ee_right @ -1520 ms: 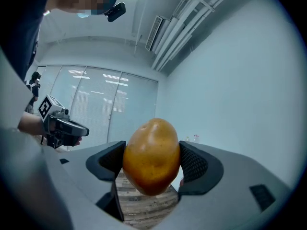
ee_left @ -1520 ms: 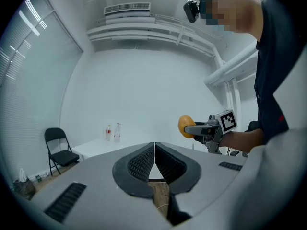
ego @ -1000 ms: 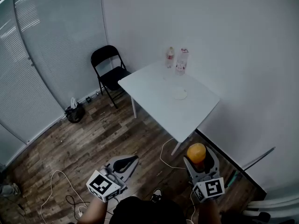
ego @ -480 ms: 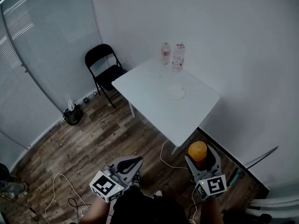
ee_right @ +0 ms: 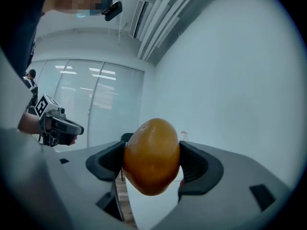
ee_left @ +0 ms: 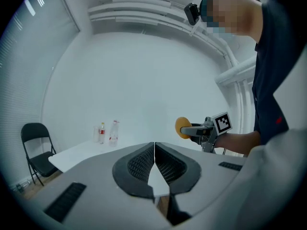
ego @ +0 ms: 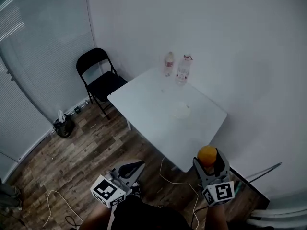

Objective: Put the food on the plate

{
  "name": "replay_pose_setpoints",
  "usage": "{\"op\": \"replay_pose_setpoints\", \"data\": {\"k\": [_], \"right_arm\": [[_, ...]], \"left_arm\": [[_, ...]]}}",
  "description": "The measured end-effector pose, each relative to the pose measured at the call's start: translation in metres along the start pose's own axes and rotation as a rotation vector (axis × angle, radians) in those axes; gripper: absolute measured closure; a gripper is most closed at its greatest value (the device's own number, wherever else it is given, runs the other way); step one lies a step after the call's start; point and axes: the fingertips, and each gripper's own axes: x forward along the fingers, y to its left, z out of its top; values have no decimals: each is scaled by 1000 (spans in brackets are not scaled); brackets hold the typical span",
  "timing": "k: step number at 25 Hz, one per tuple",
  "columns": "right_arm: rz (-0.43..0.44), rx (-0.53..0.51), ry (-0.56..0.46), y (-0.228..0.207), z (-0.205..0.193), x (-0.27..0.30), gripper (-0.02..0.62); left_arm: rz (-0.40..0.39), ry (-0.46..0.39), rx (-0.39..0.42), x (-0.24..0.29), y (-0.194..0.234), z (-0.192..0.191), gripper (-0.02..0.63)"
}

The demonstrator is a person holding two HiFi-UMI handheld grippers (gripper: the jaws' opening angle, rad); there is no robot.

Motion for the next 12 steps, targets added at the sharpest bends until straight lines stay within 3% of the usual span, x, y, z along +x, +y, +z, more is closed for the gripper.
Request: {"op": "replay_pose_setpoints", "data": {"k": [12], "right_arm": [[-98,-21,39,18,22,156,235]], "left_arm": [[-127,0,-37,36,162,14,581]]}}
